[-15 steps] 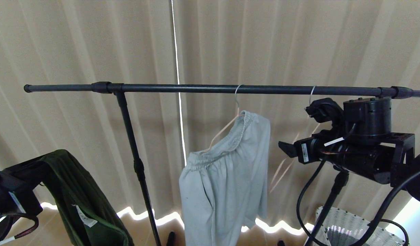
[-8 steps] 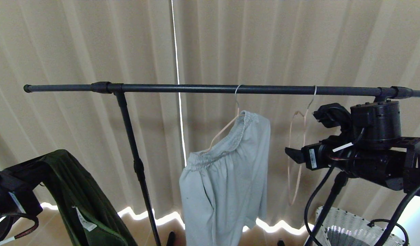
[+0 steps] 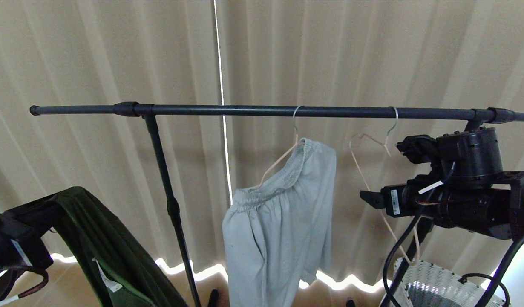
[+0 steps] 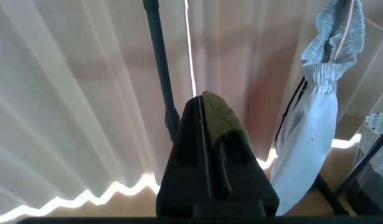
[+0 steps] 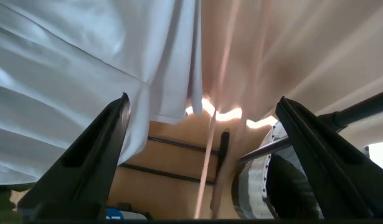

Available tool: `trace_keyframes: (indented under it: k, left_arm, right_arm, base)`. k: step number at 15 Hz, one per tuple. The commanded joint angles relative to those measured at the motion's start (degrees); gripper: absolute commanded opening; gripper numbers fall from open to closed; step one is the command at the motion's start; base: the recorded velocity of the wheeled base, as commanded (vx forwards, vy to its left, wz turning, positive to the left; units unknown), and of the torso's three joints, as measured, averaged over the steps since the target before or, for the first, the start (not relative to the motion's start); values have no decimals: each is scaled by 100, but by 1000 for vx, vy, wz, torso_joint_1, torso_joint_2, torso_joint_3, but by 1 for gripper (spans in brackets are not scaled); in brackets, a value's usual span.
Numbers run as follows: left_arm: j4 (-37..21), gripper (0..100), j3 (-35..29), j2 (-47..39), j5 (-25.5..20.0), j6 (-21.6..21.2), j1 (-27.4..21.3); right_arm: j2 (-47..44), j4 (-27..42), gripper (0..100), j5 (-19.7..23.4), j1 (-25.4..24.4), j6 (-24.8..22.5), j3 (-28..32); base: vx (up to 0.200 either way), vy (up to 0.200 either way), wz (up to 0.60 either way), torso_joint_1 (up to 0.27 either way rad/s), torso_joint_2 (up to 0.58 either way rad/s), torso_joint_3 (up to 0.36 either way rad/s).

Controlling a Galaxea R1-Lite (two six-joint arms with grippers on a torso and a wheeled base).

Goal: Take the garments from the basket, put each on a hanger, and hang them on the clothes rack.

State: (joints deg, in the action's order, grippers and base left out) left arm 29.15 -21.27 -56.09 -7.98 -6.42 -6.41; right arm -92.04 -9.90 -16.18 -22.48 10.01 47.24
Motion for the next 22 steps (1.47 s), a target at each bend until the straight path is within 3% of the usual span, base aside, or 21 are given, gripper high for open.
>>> trace_keyframes:
  k: [1,5,6,18,22]
  left_arm:
    - [3,0,0,1,-1,1,0]
    - [3,0,0,10,-1,1,0]
    - [3,0,0,10,-1,1,0]
    - [3,0,0,28,-1,-8,0]
    - [3,0,9,45,-1,-17,8]
  right_arm:
    - [-69,-3,100,1,-2,1,22]
    - [-121,-3,100,1,7,1,5]
    - [-139,-12,0,1,7,1,5]
    - [362,-47,0,-17,33,10,-48]
    - [1048,-3,0,-17,33,-16,-479]
  base:
    - [0,0,0,0,0,0]
    - [0,0,0,0,0,0]
    - [0,0,0,0,0,0]
    - [0,0,0,0,0,0]
    - [0,0,0,0,0,0]
